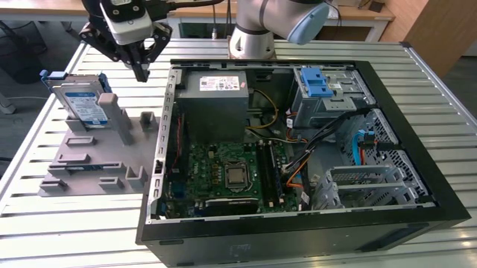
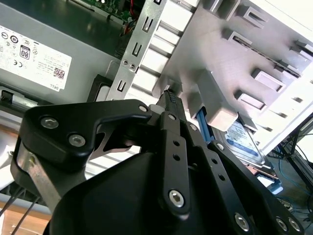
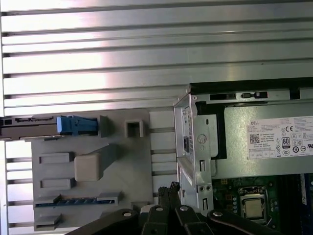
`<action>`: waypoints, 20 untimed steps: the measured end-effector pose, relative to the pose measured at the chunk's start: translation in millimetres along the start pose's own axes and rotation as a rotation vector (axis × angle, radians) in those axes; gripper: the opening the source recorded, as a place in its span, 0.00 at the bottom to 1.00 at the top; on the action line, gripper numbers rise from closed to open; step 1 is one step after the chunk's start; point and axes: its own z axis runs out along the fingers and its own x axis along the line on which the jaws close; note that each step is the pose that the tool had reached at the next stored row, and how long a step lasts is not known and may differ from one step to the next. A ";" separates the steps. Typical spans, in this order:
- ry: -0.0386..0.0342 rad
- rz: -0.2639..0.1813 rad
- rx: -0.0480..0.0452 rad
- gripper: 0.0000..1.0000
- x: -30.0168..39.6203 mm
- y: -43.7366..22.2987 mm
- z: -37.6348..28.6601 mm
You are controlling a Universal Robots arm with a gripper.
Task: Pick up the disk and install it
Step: 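Reach for the disk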
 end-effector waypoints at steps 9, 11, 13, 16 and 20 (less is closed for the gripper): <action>0.0001 0.000 0.0001 0.11 10.7 0.0 1.1; 0.0002 0.000 0.0001 0.11 12.9 0.2 1.3; 0.0001 0.000 0.0001 0.11 14.7 0.3 1.6; 0.0001 0.000 0.0000 0.11 17.4 0.4 1.9; 0.0001 0.000 0.0000 0.11 20.9 0.4 2.4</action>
